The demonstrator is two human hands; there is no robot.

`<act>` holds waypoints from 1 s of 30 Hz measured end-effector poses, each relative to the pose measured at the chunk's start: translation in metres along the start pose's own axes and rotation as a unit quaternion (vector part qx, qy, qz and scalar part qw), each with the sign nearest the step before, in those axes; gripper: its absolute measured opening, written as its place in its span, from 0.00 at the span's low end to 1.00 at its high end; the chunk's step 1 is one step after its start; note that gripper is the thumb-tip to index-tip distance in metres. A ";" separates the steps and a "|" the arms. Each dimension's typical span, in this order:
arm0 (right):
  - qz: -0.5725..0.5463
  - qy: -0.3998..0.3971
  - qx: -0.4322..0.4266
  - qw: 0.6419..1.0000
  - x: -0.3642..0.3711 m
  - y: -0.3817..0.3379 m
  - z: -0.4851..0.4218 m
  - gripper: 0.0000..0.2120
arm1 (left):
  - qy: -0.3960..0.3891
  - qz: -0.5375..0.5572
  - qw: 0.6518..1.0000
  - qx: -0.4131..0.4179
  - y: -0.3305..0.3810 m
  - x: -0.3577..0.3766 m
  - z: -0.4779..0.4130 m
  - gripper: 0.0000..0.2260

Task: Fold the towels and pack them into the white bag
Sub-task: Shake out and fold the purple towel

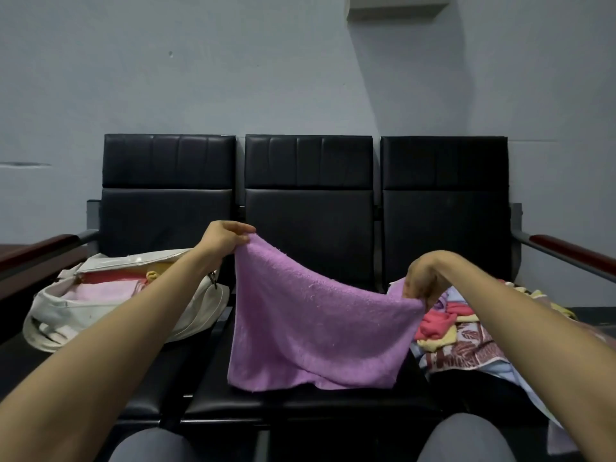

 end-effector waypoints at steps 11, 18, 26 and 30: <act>-0.746 0.085 -0.149 0.643 -0.035 -0.007 -0.001 0.12 | 0.000 0.137 0.988 -0.074 -0.012 -0.018 -0.004 0.16; -0.519 0.320 -0.284 0.740 -0.053 -0.013 0.016 0.13 | 0.033 0.153 0.988 0.015 0.012 -0.029 -0.003 0.16; -0.504 0.400 -0.386 0.661 -0.059 -0.015 0.049 0.12 | 0.150 0.197 0.963 0.108 0.025 -0.039 0.018 0.13; -0.557 0.380 -0.418 0.608 -0.063 -0.021 0.065 0.07 | 0.143 0.209 0.955 0.156 0.037 -0.047 0.019 0.14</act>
Point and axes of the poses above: each hand's wrist, its own z-axis away from the middle knuckle, its own x-axis out of the palm, y = z × x, the point moved 3 cm from there along -z, towards the middle knuckle, and after that the axes turned 9 degrees about y, right-handed, at the moved point
